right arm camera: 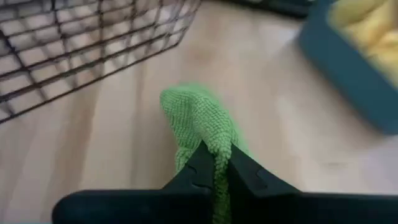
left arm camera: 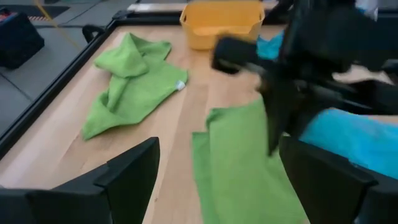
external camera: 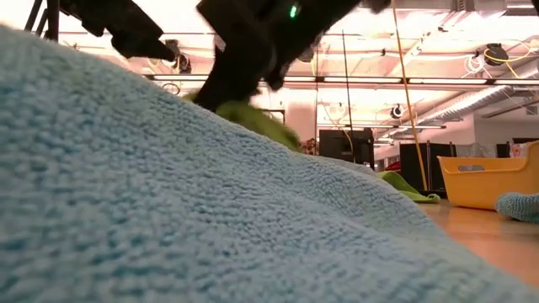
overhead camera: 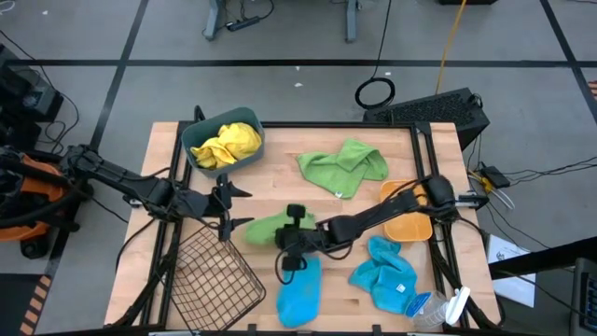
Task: Sort microfiber towel by color & place in baskets
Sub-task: Roll lower left green towel
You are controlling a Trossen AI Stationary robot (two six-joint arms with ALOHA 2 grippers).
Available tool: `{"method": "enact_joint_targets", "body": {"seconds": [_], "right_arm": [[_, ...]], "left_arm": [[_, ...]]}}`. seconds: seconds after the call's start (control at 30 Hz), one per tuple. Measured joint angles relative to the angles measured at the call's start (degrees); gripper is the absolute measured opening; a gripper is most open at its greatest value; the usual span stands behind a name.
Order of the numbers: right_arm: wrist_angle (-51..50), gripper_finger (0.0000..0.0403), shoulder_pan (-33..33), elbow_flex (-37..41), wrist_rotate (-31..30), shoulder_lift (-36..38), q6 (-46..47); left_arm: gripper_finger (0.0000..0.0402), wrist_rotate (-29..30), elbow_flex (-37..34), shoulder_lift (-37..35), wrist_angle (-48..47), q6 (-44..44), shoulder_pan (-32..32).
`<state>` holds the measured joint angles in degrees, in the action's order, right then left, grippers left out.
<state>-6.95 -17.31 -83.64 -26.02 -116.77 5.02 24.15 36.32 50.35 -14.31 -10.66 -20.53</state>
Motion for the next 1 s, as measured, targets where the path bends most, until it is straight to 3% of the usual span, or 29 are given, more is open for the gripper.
{"method": "enact_joint_targets", "body": {"seconds": [0.17, 0.33, 0.57, 0.8, 1.0], "right_arm": [[-3.64, 0.0003, -1.01, 0.0, -9.11, 6.83, -4.56], [-0.21, 0.0002, -2.6, 0.0, -15.03, 11.9, -10.69], [4.82, 0.0001, -6.4, -0.04, -15.73, 13.32, -14.69], [4.92, 0.0001, -10.05, -0.04, -15.65, 12.83, -16.61], [5.33, 0.0001, -12.47, -0.04, -15.9, 12.83, -20.23]], "left_arm": [[0.0336, -4.44, 0.04, 0.14, 7.25, 2.97, -1.67], [0.0336, -5.69, 0.1, 2.12, 12.99, 6.6, -3.05], [0.0336, -6.02, 0.11, 6.98, 20.72, 12.64, -3.18], [0.0336, -16.35, 0.09, 9.51, 21.86, 17.53, -3.9], [0.0336, -16.69, 0.09, 9.37, 21.9, 17.55, -4.86]]}}
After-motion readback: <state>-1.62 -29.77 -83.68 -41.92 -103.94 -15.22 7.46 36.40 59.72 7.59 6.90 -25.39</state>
